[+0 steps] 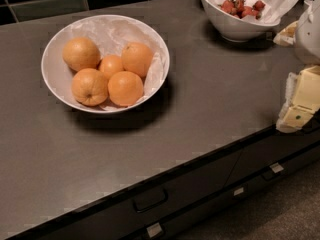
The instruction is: Pick orange from white bowl
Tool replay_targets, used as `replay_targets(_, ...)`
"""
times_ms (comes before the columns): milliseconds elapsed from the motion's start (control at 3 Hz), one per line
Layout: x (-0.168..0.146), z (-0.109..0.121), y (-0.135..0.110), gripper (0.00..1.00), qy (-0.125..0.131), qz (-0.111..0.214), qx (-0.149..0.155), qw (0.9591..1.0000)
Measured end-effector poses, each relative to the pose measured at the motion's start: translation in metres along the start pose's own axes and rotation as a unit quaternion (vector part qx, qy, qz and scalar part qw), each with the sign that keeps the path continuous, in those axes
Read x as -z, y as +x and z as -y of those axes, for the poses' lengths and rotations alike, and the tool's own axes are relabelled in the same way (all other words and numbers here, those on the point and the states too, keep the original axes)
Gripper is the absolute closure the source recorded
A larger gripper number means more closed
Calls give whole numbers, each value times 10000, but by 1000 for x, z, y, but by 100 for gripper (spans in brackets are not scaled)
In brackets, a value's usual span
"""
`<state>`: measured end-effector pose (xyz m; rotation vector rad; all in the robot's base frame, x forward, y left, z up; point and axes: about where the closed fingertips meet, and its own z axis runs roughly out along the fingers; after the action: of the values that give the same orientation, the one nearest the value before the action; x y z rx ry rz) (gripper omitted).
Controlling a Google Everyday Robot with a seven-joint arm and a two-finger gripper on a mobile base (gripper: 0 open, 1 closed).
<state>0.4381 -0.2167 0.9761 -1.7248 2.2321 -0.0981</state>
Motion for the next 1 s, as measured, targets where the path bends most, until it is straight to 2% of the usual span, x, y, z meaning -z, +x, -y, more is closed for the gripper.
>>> replay_targets(667, 3, 5, -8, 0, 61, 38, 105, 9999)
replay_targets(1000, -3, 16, -36, 0, 15, 97, 450, 9989)
